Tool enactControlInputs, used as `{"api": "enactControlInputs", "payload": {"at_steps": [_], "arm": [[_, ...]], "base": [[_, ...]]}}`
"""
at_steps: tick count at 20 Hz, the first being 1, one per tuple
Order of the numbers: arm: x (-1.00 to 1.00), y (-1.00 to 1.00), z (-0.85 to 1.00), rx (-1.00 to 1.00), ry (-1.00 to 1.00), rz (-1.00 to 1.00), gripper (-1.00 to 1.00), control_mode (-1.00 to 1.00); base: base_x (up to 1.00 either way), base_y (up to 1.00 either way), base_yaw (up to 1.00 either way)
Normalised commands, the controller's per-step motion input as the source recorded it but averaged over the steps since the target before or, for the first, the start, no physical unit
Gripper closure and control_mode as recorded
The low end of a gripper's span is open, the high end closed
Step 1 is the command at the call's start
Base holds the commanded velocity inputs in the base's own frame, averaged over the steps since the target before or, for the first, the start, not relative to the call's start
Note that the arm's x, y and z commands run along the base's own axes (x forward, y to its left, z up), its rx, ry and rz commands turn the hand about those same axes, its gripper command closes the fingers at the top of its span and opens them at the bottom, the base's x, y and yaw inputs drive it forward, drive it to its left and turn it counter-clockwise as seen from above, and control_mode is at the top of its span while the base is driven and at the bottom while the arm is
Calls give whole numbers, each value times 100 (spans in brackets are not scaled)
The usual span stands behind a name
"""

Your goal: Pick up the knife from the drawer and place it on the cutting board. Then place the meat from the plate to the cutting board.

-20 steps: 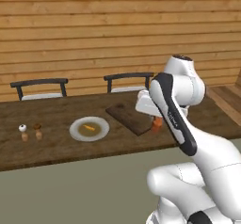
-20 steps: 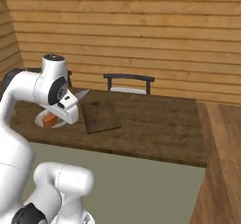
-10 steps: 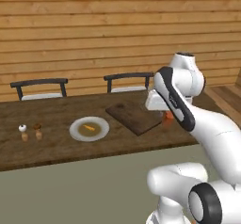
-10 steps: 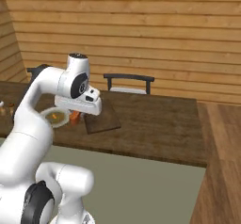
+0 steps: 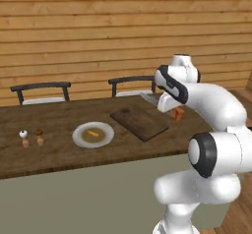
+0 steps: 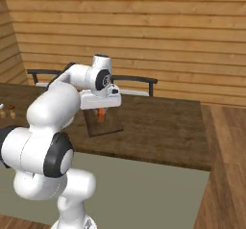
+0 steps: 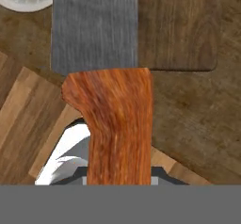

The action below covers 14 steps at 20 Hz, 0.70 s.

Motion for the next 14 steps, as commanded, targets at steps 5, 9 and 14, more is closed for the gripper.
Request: {"api": "enactControlInputs", "payload": {"at_steps": [5, 9, 14], "arm": [[100, 0, -30, -2, 5, 16, 100, -100], [89, 1, -23, -7, 5, 0, 100, -100], [80, 15, -35, -3, 1, -2, 100, -100]], "base": [[0, 0, 0], [0, 0, 0], [0, 0, 0]]}}
